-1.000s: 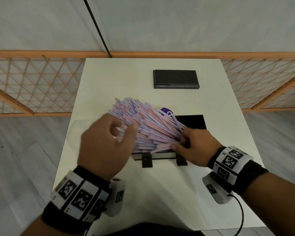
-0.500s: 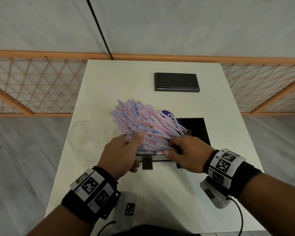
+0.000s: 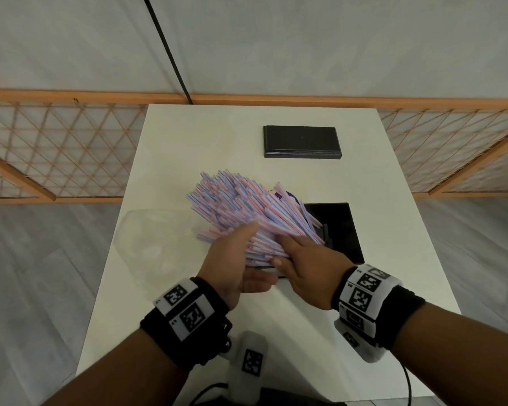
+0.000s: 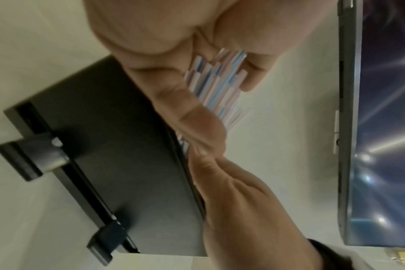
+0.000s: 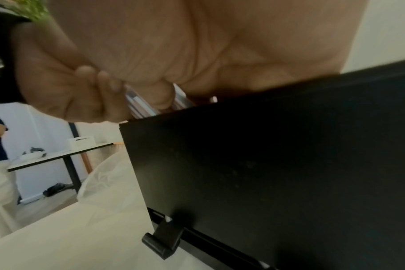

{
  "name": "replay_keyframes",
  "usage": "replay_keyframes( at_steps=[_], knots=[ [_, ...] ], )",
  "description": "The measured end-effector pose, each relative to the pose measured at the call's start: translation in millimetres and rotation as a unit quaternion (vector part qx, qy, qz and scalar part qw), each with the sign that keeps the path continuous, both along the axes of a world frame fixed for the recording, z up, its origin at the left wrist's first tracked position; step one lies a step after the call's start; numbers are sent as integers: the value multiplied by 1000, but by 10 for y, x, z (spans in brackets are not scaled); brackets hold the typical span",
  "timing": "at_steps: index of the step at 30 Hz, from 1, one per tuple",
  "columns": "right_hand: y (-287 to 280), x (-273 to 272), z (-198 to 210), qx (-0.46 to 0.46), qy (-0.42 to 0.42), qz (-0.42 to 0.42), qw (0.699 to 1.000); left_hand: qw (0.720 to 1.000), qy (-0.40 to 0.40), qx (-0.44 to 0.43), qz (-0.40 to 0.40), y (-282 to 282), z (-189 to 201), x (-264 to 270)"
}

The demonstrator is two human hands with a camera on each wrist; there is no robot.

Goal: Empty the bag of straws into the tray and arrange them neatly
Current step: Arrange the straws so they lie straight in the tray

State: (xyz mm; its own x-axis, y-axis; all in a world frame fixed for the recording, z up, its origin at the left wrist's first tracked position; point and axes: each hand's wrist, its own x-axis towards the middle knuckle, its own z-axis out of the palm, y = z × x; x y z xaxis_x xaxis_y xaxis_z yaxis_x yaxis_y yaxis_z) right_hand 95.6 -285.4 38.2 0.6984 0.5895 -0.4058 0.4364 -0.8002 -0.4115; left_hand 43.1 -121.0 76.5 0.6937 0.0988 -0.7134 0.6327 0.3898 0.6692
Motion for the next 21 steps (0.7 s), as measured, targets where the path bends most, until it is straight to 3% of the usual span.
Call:
replay_keyframes(
  at_steps=[5,7,9,11,13,15,16,18,21],
  knots=[
    [20,20,74,4,-56,-1,998,999,3,-42,26,-26,-13,24],
    [-21,37,69,8,-33,-21,999,1000,5,28,-13,-52,5,-11],
    [-89,51,75,43,-29,-52,997,984,-40,163,-58,-36,41,-69],
    [-176,64,107,75,-50,-88,992,932,-119,329,-97,50,103,-132],
    [-272,91,144,71,-55,-118,989,856,-175,475,-108,179,175,-171],
    [-332,128,152,40,-50,-132,989,798,-210,562,-64,319,216,-162],
    [-347,143,151,30,-50,-134,989,785,-213,581,-37,397,208,-148],
    [-344,168,146,20,-50,-132,990,796,-172,581,-7,527,165,-120],
    [-309,214,136,21,-22,-133,991,871,-54,486,-50,614,44,-107]
  ],
)
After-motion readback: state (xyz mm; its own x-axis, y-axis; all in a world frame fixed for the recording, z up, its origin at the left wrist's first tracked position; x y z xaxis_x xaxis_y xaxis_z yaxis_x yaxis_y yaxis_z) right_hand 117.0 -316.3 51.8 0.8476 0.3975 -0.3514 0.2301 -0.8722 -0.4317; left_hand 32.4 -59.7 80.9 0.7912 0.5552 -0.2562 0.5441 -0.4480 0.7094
